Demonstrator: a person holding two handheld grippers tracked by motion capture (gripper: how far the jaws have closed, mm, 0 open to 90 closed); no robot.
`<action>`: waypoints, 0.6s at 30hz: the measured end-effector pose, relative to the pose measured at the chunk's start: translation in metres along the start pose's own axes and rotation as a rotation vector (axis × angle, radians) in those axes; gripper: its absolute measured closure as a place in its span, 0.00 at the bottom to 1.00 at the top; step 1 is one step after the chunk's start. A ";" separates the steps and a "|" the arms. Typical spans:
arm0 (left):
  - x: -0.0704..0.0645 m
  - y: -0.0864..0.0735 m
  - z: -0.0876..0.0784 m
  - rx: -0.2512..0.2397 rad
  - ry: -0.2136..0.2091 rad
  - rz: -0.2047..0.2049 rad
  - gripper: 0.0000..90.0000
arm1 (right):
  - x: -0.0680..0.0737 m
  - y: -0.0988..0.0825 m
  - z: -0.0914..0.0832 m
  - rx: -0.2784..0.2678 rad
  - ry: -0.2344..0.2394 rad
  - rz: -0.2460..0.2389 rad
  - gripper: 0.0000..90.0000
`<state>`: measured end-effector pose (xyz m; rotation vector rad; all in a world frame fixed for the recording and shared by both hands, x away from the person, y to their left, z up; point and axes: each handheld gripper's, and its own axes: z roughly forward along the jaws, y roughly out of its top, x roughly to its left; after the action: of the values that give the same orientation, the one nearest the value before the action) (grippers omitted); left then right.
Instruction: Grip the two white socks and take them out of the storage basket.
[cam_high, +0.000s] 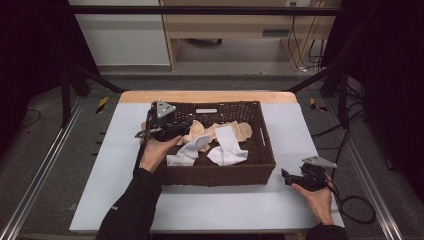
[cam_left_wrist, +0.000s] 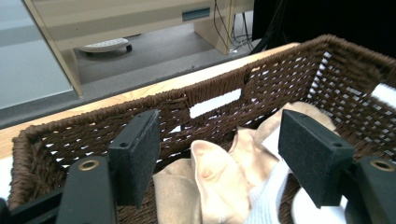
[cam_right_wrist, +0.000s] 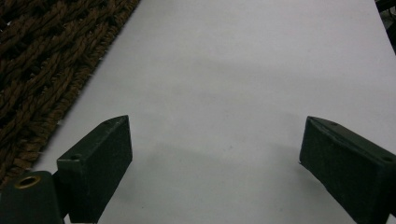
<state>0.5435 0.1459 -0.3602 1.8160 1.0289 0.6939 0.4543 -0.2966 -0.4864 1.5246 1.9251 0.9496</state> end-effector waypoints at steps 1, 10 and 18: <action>0.000 -0.001 0.003 0.004 -0.006 -0.006 0.32 | 0.000 0.000 0.000 0.000 0.000 0.000 0.11; -0.004 -0.011 0.025 0.114 -0.027 0.024 0.30 | -0.001 0.000 0.000 -0.003 0.003 -0.003 0.11; -0.009 -0.024 0.039 0.212 -0.051 0.055 0.31 | -0.001 0.000 0.000 -0.001 0.007 -0.002 0.11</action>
<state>0.5616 0.1268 -0.3989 2.0406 1.0547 0.5859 0.4548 -0.2973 -0.4863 1.5203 1.9304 0.9554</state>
